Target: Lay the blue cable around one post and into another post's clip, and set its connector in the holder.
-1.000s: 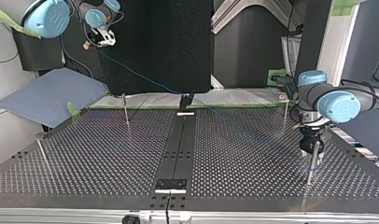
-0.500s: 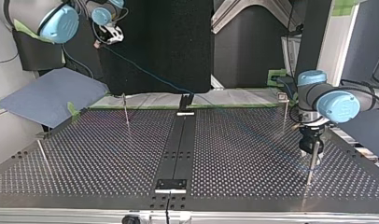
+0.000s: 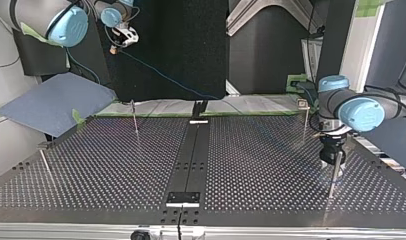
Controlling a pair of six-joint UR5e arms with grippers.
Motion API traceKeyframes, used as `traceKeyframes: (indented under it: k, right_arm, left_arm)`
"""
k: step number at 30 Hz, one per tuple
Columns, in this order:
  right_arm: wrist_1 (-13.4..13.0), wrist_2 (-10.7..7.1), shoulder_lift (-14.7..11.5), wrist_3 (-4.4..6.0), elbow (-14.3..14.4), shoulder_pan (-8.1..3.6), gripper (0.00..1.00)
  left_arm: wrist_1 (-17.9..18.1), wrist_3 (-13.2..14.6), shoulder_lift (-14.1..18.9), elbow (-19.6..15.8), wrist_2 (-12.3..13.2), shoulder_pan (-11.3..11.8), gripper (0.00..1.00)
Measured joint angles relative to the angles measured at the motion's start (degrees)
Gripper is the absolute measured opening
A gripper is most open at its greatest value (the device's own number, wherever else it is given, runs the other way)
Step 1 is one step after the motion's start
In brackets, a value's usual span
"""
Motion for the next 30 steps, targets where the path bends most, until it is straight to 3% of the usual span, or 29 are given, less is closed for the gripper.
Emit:
traceKeyframes:
  k: [8,19,25,30]
  right_arm:
    - [3.8,-3.87,-3.8,0.26,0.0,1.48,0.0]
    - [8.9,-8.99,-8.9,3.8,0.0,1.83,0.0]
    - [11.7,-11.42,-11.8,3.77,0.2,1.66,0.0]
    - [13.4,-12.07,-14.2,3.63,0.2,1.35,0.0]
  left_arm:
    - [0.0,0.4,-2.1,0.1,0.8,-0.7,1.0]
    - [0.0,0.5,-2.3,0.2,0.6,-0.8,1.0]
    - [-0.1,0.5,-2.4,0.2,0.4,-0.8,1.0]
    - [-0.2,0.5,-2.3,0.2,0.4,-1.0,1.0]
